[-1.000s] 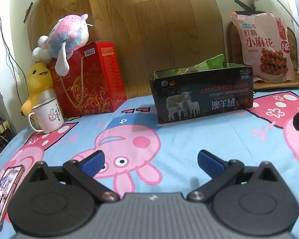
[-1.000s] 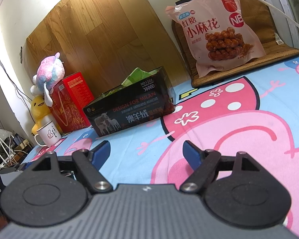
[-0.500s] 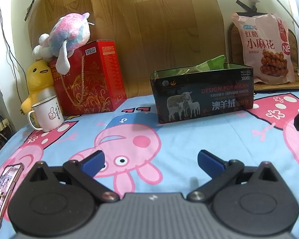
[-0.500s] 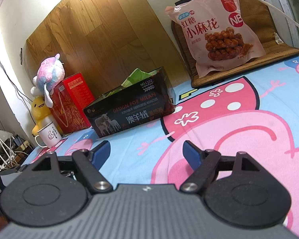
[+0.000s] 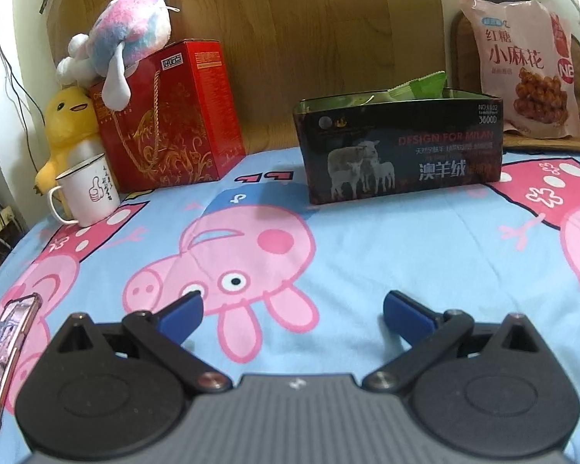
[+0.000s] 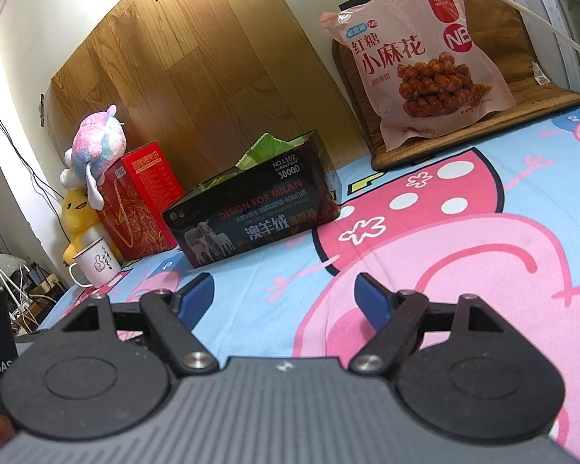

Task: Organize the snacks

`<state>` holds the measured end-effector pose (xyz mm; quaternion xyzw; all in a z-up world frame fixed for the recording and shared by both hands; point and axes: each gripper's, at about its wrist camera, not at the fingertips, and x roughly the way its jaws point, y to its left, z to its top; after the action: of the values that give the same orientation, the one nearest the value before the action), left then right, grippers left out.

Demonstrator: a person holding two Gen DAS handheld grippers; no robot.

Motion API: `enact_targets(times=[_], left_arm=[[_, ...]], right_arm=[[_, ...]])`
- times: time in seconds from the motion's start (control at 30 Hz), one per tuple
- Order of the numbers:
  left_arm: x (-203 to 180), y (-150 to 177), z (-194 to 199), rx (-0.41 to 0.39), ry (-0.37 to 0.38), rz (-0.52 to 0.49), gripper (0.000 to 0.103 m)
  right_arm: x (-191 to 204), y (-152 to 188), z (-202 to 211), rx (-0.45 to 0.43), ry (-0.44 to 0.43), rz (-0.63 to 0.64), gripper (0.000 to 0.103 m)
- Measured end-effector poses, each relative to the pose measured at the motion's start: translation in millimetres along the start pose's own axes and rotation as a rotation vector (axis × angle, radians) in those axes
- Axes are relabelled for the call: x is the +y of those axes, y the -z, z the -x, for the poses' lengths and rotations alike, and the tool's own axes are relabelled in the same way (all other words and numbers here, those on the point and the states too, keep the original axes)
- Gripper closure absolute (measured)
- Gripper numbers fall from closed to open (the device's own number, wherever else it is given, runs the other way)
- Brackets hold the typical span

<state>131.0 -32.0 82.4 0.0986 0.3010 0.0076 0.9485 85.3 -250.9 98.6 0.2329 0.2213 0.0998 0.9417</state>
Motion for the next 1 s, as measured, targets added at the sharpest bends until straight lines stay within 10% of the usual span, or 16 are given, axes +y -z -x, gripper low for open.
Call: enact_targets(times=[1.0], left_arm=[[-9.2,-6.2,12.7,-0.003,-0.084,-0.064,0.0]], right_arm=[[-4.2,-0.6,3.0,-0.012,-0.028,-0.023,0.02]])
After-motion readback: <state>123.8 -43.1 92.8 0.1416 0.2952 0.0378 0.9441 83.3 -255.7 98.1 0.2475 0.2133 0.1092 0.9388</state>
